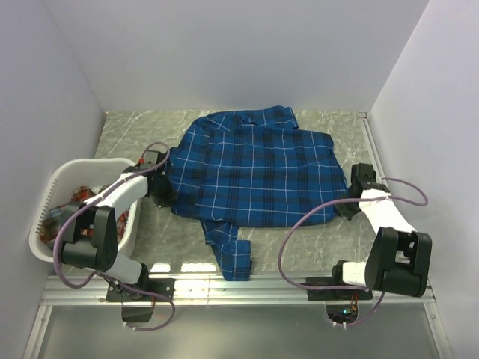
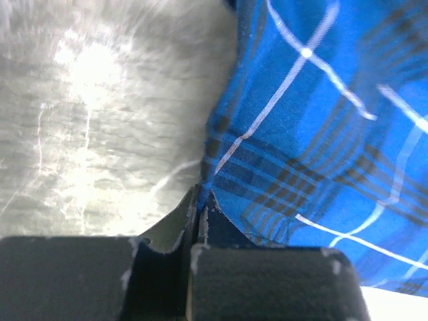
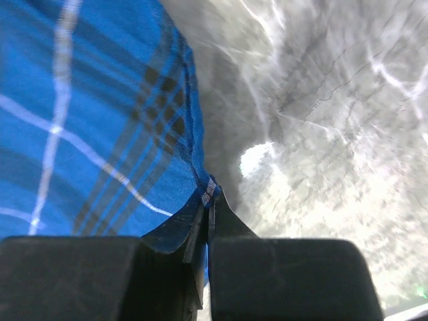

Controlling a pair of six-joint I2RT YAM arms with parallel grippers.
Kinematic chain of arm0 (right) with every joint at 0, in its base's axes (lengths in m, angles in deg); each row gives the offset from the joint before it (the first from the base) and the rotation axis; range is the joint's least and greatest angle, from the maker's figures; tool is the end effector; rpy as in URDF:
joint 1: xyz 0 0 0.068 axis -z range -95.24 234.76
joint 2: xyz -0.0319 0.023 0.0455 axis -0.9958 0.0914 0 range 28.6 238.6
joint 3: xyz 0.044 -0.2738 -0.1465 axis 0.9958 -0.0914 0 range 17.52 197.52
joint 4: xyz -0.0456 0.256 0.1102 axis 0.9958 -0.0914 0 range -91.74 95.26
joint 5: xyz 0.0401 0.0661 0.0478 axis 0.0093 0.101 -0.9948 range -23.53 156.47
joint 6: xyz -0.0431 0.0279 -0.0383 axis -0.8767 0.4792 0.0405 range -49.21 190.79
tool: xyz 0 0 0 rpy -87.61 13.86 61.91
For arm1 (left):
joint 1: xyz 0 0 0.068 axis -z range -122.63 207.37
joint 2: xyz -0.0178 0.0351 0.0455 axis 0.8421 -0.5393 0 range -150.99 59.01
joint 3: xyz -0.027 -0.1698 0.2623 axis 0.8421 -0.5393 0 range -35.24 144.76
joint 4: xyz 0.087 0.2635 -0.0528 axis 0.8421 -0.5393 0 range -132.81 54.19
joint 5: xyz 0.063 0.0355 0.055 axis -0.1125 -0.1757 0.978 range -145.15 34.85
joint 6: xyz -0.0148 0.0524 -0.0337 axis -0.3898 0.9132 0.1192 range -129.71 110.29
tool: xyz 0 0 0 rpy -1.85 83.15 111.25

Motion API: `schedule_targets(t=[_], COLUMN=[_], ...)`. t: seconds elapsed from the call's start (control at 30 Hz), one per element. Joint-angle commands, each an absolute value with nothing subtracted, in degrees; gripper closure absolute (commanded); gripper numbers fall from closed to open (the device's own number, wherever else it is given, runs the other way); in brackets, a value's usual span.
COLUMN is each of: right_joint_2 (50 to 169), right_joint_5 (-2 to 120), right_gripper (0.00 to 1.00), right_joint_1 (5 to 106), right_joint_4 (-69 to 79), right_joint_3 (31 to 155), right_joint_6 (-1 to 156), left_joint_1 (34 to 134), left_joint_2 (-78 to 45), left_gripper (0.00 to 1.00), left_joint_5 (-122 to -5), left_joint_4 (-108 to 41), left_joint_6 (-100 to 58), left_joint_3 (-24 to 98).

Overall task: Fold and stack the long sleeve shirts
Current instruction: Fold the shirt

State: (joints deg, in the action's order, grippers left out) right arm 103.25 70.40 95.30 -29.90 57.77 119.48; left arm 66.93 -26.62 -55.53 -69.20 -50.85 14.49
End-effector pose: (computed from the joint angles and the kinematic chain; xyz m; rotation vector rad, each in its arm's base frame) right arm 0.2318 -0.0467 0.1913 1.3895 2.4095 0.0739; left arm 0.2879 -0.0488 0.1949 -0.7626 2.7033 -0.2281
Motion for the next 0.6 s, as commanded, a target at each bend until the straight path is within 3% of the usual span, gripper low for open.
schedule_targets(t=[0.0,0.57], right_joint_2=[98.83,101.11], right_joint_5=[75.88,75.88], right_gripper=[1.0,1.0], right_joint_1=[96.09,96.36], right_joint_4=[-34.37,-37.81], right_joint_3=[62.61,72.71], right_joint_6=[117.37,115.44], left_joint_1=[66.6,63.43], left_joint_2=[-23.26,-23.69], left_gripper=[0.99,0.99], left_joint_5=[-55.59,-57.97], left_joint_4=[-74.02,-77.91], left_joint_6=[-49.09,-46.8], left_joint_3=[19.68,28.56])
